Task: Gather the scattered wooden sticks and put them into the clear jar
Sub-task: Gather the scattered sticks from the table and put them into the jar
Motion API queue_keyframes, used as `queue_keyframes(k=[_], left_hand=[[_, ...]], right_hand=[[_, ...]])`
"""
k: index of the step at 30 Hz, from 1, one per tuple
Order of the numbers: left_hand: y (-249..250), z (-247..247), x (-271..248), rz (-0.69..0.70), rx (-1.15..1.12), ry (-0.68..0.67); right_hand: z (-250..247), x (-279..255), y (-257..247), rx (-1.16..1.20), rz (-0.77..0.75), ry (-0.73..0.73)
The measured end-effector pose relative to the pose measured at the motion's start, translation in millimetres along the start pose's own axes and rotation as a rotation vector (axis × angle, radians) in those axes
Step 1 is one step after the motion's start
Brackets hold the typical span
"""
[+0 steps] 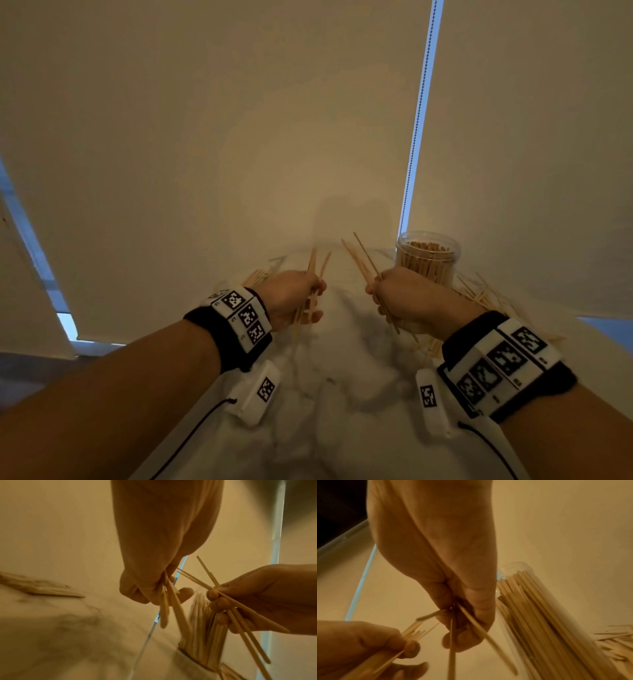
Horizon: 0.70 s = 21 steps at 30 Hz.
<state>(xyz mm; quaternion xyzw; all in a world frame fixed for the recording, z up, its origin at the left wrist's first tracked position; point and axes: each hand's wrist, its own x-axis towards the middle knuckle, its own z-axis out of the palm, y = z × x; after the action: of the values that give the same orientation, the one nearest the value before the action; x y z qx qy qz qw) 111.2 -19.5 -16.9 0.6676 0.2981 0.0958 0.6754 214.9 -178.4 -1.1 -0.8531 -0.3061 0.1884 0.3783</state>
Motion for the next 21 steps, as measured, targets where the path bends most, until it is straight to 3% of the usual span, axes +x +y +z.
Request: queue_keyframes(k=[4,7,12,16,19,21], left_hand=[[6,20,10,0.045,-0.154,-0.054],[14,37,15,0.103,-0.233,-0.080],[16,61,37,0.216,-0.238,0.002],[12,70,54,0.274,-0.277,-0.016],[12,63,69,0.356,-0.234,0.045],[14,57,73,0.359,-0.342,0.095]], right_hand=[[3,3,-12,0.196,0.004,-0.009],[10,16,-18,0.037,-0.059,-0.010],[20,37,-16,-0.253,-0.136,0.103],[23,39,-20,-0.438,-0.180,0.092],[20,41,-18,-0.313,-0.227,0.101],[19,43,-14,-0.219,-0.261,0.107]])
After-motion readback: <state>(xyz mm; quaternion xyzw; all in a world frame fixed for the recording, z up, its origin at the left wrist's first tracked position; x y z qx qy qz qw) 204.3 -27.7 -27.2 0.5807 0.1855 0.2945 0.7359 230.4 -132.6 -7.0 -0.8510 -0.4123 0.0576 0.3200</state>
